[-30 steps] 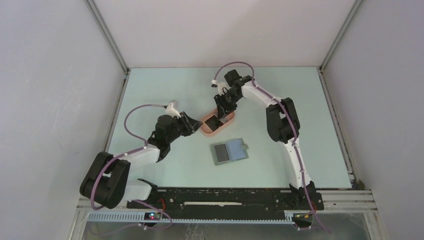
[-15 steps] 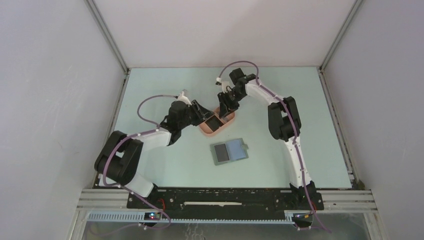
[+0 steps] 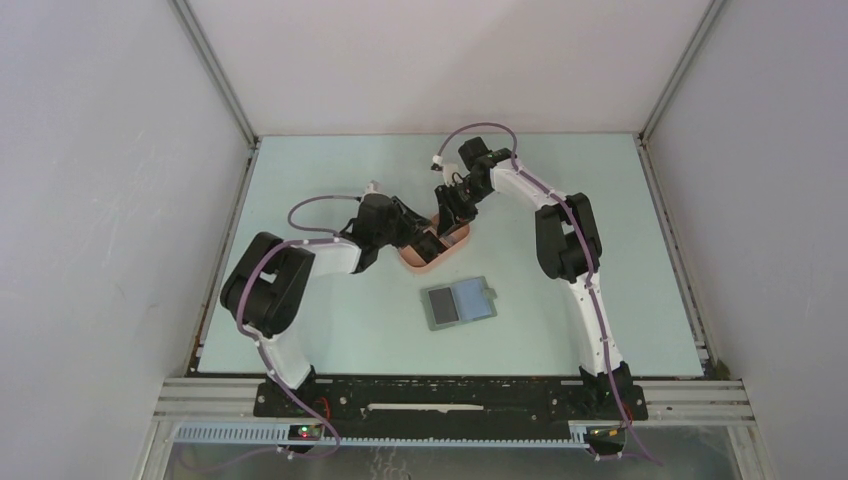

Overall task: Put the credit cards into the card holder
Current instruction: Pick up the credit card from the storage box.

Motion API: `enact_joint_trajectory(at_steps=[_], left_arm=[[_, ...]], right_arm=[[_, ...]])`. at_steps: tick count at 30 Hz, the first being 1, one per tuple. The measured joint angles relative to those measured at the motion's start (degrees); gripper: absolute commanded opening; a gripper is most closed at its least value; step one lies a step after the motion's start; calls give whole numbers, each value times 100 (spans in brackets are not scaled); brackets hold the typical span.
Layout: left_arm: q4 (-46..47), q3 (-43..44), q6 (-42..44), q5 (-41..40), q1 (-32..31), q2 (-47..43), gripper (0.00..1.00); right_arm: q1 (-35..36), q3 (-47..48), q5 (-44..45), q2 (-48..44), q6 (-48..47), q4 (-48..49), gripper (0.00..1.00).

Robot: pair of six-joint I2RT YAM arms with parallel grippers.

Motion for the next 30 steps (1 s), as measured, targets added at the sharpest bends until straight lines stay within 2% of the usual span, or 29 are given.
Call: enact_joint_trajectory(at_steps=[9, 17, 21, 26, 30], left_arm=[[-179, 282, -271, -350, -114, 422, 42], [-286, 566, -452, -605, -238, 702, 36], [-328, 669, -494, -699, -282, 809, 25], [-372, 789, -501, -785, -291, 911, 2], [-387, 822, -487, -828, -289, 929, 0]], right_arm=[[0, 0, -42, 2, 2, 2, 38], [0, 0, -76, 7, 4, 17, 38], [0, 0, -87, 7, 4, 24, 38], [0, 0, -101, 7, 2, 26, 45], [0, 0, -52, 7, -24, -70, 55]])
